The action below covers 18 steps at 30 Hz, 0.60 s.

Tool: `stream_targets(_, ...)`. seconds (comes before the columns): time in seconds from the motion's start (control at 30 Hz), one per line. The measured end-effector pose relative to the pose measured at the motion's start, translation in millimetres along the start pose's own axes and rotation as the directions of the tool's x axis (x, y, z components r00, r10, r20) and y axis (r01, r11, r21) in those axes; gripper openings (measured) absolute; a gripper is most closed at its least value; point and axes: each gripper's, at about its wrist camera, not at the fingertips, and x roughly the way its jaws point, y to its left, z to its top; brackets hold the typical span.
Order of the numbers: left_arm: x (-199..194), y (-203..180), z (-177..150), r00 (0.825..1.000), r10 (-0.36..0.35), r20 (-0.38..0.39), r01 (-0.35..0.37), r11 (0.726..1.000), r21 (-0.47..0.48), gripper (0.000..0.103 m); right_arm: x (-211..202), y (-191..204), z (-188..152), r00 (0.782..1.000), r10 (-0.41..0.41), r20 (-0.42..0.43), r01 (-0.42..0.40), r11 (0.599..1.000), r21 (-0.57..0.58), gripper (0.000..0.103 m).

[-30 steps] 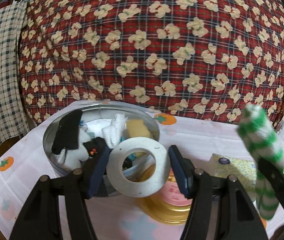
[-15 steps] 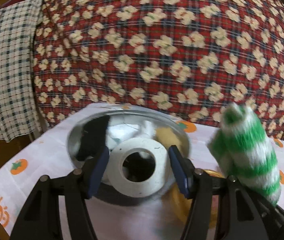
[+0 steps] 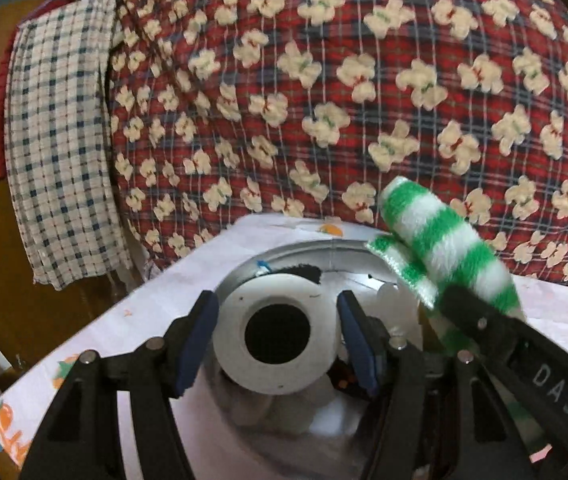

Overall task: Organize soft objects
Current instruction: 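Open the left tool over the tin while the right tool releases the sock inside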

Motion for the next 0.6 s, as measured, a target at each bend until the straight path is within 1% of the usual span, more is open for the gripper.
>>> stream_targets(0.1, 26, -11, 0, 0.999, 0.028, -0.024, -0.028, 0.999, 0.026, 0.061, 11, -7, 3, 0.999, -0.052, 0.013, 0.052, 0.998, -0.032, 0.034)
stream_targets(0.2, 44, -14, -3, 0.997, 0.040, -0.061, -0.040, 0.999, 0.010, 0.061, 19, -13, 4, 0.999, -0.046, -0.015, 0.046, 0.999, -0.028, 0.034)
stream_targets(0.27, 47, -14, -3, 0.998, 0.039, -0.058, -0.039, 0.999, 0.001, 0.062, 20, -7, 3, 0.999, -0.048, 0.002, 0.048, 0.996, -0.069, 0.034)
stream_targets(0.33, 47, -15, -3, 0.997, 0.045, -0.058, -0.045, 0.999, 0.009, 0.064, 21, -3, 2, 0.998, -0.059, 0.005, 0.060, 0.993, -0.097, 0.039)
stream_targets(0.37, 46, -14, -3, 0.998, 0.032, -0.055, -0.032, 0.999, 0.002, 0.071, 20, -4, 3, 0.998, -0.055, 0.008, 0.055, 0.994, -0.096, 0.050)
stream_targets(0.4, 45, -12, -3, 0.999, 0.013, -0.050, -0.014, 1.000, -0.012, 0.080, 18, -5, 4, 0.998, -0.063, 0.014, 0.064, 0.993, -0.095, 0.065)
stream_targets(0.43, 43, -10, -4, 0.999, 0.008, -0.044, -0.009, 1.000, -0.025, 0.085, 17, -4, 4, 0.997, -0.072, 0.022, 0.074, 0.993, -0.095, 0.071)
stream_targets(0.47, 40, -8, -4, 1.000, 0.005, -0.024, -0.006, 0.999, -0.039, 0.096, 13, -5, 5, 0.997, -0.068, 0.048, 0.072, 0.993, -0.093, 0.077)
stream_targets(0.5, 36, -9, -5, 1.000, 0.003, -0.005, -0.003, 0.999, -0.041, 0.103, 9, -5, 5, 0.996, -0.059, 0.066, 0.066, 0.993, -0.097, 0.078)
stream_targets(0.57, 29, -11, -6, 1.000, 0.006, 0.028, -0.006, 1.000, -0.022, 0.103, 4, -3, 3, 0.994, -0.063, 0.088, 0.072, 0.991, -0.111, 0.078)
stream_targets(0.6, 27, -11, -7, 0.999, 0.021, 0.038, -0.021, 1.000, -0.008, 0.103, -1, -3, 1, 0.992, -0.074, 0.100, 0.085, 0.990, -0.116, 0.078)
